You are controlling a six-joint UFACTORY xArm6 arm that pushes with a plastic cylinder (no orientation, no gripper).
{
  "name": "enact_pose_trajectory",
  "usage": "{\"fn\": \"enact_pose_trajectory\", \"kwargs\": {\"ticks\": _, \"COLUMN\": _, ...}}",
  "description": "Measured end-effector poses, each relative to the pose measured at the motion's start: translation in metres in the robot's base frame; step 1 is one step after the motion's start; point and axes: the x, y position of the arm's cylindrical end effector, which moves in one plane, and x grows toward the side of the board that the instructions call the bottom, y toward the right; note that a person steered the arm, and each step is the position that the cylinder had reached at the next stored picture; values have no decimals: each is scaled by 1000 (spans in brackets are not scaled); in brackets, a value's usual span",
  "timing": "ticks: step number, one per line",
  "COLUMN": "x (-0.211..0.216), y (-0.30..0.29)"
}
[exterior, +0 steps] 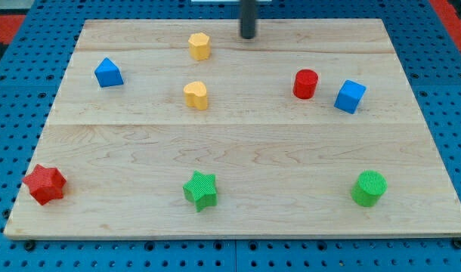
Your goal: Move your arm left to the blue triangle
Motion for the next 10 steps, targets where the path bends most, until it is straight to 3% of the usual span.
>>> {"fn": "enact_pose_trajectory", "kwargs": {"ticks": 1, "x": 26, "y": -36}}
{"fn": "enact_pose_trajectory", "kwargs": {"ticks": 4, "x": 30, "y": -224}}
{"fn": "enact_pose_trajectory", "kwargs": {"ticks": 6, "x": 31, "y": -167}}
{"fn": "enact_pose_trajectory", "kwargs": {"ticks": 8, "x": 109, "y": -153}}
{"fn": "enact_pose_trajectory", "kwargs": {"ticks": 10, "x": 126, "y": -156}}
